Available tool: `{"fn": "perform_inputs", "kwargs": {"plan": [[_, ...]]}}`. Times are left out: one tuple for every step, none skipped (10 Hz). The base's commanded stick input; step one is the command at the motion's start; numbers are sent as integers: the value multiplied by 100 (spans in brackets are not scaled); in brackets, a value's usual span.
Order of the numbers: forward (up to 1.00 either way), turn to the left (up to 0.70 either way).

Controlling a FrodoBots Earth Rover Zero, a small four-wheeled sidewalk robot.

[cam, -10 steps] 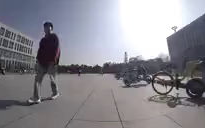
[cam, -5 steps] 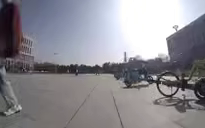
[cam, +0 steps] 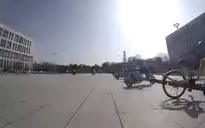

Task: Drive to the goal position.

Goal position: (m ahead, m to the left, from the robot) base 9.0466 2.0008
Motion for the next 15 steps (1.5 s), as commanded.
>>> {"fn": "perform_inputs", "kwargs": {"plan": [[50, 0], [50, 0], [50, 0], [50, 0], [50, 0], [50, 0], [50, 0], [50, 0], [50, 0], [50, 0], [50, 0], [50, 0], [50, 0], [50, 0], [50, 0]]}}
